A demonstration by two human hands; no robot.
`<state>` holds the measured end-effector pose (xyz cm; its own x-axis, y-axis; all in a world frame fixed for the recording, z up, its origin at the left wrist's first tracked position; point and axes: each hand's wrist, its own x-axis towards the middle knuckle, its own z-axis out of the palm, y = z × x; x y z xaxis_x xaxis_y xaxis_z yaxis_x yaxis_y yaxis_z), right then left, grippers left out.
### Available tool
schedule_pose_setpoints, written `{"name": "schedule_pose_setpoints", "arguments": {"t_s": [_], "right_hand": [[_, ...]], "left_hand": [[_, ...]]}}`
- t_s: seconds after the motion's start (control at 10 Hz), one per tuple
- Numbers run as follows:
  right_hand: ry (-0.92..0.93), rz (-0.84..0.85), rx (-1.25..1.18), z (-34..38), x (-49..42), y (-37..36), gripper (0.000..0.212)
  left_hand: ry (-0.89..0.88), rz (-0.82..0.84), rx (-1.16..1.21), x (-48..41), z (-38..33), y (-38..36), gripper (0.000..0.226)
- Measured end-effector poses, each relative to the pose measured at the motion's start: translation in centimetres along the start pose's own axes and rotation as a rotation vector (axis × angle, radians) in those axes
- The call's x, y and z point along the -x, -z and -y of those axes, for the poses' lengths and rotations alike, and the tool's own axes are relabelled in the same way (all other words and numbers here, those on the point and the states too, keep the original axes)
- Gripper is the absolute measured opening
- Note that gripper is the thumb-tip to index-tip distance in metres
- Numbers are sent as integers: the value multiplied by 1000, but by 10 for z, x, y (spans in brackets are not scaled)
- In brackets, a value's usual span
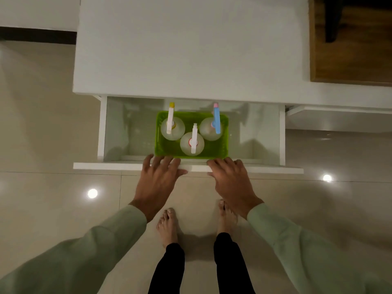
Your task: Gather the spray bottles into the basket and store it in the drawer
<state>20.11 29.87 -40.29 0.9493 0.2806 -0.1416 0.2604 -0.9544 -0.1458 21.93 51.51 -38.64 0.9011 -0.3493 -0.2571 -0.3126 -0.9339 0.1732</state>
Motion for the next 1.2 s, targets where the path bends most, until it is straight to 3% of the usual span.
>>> {"name": "schedule_pose_setpoints", "arguments": {"t_s": [0.1, 0.2, 0.3, 0.4, 0.5, 0.7, 0.8, 1.0, 1.2], "right_hand": [[-71, -69, -19, -6, -23, 13, 51], [-119, -79, 1, -12, -53, 29, 96], [-121, -94, 23, -21, -80, 39, 116], [-101, -67, 73, -32, -103, 43, 112], [-92, -44, 91, -41, -119, 43, 95], [-84, -158, 200, -46, -140, 44, 53], [-103, -205, 219, -45, -148, 45, 43], [-198, -215, 188, -34, -151, 45, 38], [-171, -92, 29, -34, -141, 78, 43]], "left_hand": [[13, -166, -10, -22, -1, 5, 51], [7, -212, -64, -49, 4, 11, 73], [-4, -254, -106, -76, 9, 18, 85], [-22, -252, -130, -101, 17, 25, 84], [-35, -231, -113, -120, 23, 27, 75], [16, -365, -145, -144, 20, 31, 40], [46, -400, -175, -153, 17, 33, 32], [88, -381, -167, -153, 12, 35, 29], [63, -246, -78, -139, 3, 66, 44]]}}
